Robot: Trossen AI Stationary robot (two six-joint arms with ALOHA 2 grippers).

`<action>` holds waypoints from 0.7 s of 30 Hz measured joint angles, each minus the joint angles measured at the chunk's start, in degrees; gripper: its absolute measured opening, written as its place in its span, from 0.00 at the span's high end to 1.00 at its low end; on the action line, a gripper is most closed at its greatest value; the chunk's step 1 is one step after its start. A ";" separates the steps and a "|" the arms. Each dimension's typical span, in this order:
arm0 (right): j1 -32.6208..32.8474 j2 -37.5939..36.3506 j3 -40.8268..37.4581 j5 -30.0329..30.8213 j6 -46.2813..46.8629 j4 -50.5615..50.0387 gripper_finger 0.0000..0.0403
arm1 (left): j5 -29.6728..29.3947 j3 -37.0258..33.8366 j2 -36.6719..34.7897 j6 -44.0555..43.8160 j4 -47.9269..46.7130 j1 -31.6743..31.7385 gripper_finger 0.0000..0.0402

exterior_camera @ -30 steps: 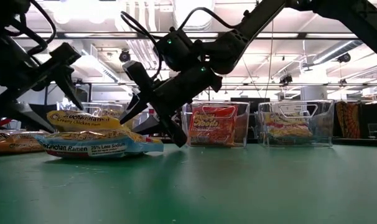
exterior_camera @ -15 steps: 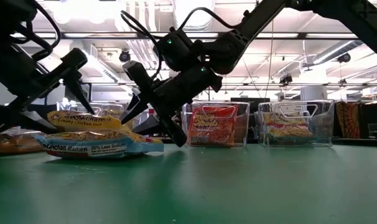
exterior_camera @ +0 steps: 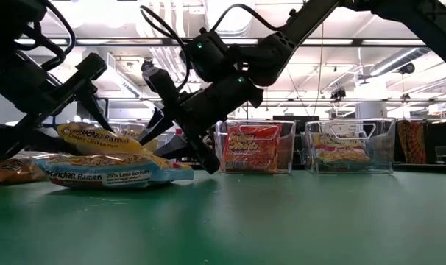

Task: Sort Maruchan noodles
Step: Put the yellow noodle pack into the left transparent bin

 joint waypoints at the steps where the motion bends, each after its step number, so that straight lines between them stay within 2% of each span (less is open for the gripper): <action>1: 0.00 -0.01 0.12 -0.61 0.00 -0.06 0.69 | 0.00 0.00 0.00 0.00 0.00 0.00 0.51; 8: 0.00 -0.26 2.15 -4.73 -0.39 -0.01 0.69 | -0.30 0.01 -0.01 0.57 0.48 0.00 0.67; 14: -1.41 -3.15 2.69 -17.96 0.11 -1.22 0.69 | -0.59 0.04 -0.71 1.90 0.46 -0.02 0.73; 17: -1.94 -5.95 2.69 -21.94 -2.42 -6.77 0.69 | -1.02 0.04 -1.57 3.18 0.27 -0.02 0.72; 21: -2.14 -11.38 2.63 -20.97 -10.10 -19.53 0.69 | -2.76 0.04 -3.25 5.96 0.24 -0.02 0.71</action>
